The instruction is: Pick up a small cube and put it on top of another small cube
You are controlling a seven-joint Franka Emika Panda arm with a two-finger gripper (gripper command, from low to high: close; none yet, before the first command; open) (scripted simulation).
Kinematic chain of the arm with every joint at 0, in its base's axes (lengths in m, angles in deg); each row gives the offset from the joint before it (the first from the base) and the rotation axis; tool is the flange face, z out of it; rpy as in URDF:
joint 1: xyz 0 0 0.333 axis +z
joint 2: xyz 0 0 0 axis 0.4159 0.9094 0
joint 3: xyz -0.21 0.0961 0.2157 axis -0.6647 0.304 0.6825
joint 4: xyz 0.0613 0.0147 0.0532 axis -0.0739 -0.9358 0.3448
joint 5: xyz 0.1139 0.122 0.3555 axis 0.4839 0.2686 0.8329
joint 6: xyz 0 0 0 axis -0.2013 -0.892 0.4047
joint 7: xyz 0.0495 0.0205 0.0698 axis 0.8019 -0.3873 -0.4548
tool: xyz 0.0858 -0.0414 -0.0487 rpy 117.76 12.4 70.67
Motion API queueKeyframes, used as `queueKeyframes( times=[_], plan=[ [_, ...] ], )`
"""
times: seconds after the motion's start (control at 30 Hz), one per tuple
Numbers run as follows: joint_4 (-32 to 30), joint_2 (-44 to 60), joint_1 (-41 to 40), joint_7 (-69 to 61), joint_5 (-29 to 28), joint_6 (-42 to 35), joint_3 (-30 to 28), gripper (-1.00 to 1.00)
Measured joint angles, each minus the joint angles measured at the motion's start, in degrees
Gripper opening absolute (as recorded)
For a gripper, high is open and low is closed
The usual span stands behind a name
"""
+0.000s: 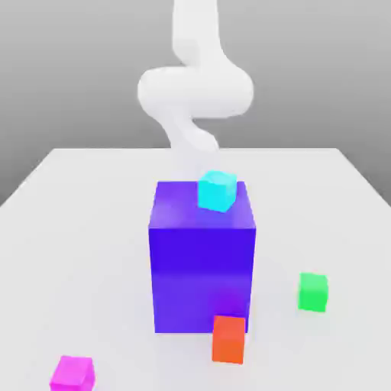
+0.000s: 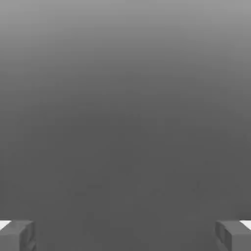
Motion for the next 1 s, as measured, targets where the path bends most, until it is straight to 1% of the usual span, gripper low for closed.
queueKeyframes(
  times=[0.27, 0.5, 0.73, 1.0],
  plan=[
    [-0.04, 16.92, 1.92, -6.94, 3.95, 4.89, -6.54, 0.0],
    [-0.05, 31.51, 1.92, -13.59, 8.32, 9.01, -10.64, 0.0],
    [-0.09, 45.96, -0.72, -19.43, 11.56, 13.22, -12.29, 0.0],
    [-0.06, 61.76, -3.89, -23.31, 11.63, 19.07, -13.4, 0.0]
  ],
)
